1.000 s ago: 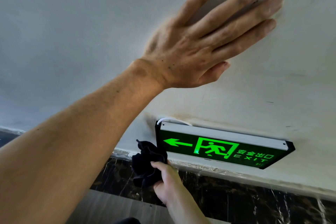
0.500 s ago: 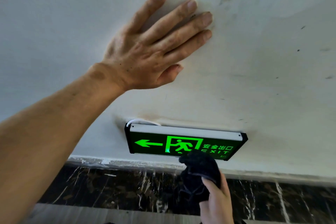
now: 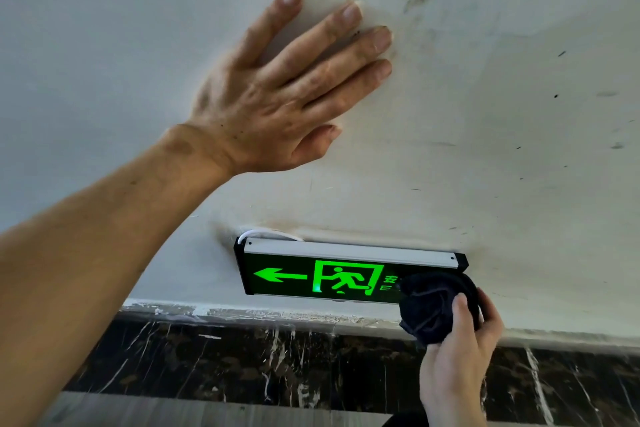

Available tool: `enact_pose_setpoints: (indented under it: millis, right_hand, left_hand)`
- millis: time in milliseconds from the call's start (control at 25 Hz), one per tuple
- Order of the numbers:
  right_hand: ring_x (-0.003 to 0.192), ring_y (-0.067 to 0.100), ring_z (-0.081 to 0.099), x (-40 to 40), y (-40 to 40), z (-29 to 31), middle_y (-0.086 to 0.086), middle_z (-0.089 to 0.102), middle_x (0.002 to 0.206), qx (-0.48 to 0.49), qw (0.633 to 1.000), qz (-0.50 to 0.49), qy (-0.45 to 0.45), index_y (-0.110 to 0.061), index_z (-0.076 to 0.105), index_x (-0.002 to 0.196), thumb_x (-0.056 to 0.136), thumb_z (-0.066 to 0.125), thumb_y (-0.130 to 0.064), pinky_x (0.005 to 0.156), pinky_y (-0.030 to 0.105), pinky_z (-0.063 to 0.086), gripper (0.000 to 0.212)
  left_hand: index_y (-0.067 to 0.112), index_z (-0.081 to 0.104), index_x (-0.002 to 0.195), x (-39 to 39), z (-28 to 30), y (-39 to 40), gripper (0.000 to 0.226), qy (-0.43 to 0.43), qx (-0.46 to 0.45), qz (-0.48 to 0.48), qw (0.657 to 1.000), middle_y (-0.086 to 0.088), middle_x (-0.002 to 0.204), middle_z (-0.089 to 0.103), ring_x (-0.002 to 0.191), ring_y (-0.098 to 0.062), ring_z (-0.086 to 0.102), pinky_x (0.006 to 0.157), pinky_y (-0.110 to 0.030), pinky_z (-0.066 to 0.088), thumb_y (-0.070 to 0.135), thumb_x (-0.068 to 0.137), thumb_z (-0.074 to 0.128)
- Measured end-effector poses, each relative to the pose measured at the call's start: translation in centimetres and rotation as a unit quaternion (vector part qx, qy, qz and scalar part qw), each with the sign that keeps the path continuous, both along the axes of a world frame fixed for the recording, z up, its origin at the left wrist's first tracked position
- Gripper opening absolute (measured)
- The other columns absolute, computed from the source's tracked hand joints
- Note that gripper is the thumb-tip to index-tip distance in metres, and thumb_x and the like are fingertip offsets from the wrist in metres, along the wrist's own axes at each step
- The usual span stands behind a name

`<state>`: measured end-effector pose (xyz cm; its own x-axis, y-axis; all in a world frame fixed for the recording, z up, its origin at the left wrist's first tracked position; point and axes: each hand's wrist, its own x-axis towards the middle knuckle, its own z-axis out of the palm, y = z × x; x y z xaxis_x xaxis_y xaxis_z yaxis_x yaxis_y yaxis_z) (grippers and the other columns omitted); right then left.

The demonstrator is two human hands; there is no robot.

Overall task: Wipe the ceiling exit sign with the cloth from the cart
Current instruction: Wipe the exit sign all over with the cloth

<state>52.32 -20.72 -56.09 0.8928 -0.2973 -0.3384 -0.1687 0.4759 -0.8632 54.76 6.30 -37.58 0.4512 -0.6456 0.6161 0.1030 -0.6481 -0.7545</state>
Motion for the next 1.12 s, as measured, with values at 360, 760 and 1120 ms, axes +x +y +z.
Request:
enact_pose_setpoints:
  millis: [360,760,1120]
  right_hand:
    - [0.098,0.008,0.063,0.5,4.1,-0.2,-0.003,0.066,0.108,-0.046,0.999,0.008,-0.005,-0.034,0.067,0.089,0.083,0.07,-0.013,0.084,0.029,0.053,0.022]
    - [0.1,0.011,0.055,-4.0,10.9,-0.1,-0.001,0.039,0.121,-0.119,0.983,0.139,-0.016,-0.032,0.059,0.107,0.082,0.07,-0.018,0.066,0.014,0.048,0.03]
    - [0.097,-0.005,0.051,-7.2,16.2,-1.2,-0.011,0.041,0.113,-0.184,0.943,0.264,-0.089,-0.045,0.053,0.098,0.081,0.066,-0.009,0.076,0.009,0.047,0.043]
  left_hand:
    - [0.011,0.044,0.146,-0.1,0.1,-0.1,0.063,-0.001,-0.004,-0.014,1.0,-0.009,0.148,0.046,0.134,-0.033,0.045,0.107,-0.058,0.029,0.038,0.09,0.049]
    - [0.011,0.045,0.146,-0.2,0.1,-0.4,0.066,0.0,-0.012,-0.014,1.0,-0.008,0.148,0.048,0.134,-0.032,0.045,0.107,-0.056,0.028,0.037,0.086,0.054]
    - [0.012,0.043,0.146,-0.3,0.1,-0.5,0.072,0.008,-0.019,-0.013,1.0,-0.008,0.147,0.048,0.134,-0.031,0.043,0.107,-0.055,0.027,0.038,0.081,0.06]
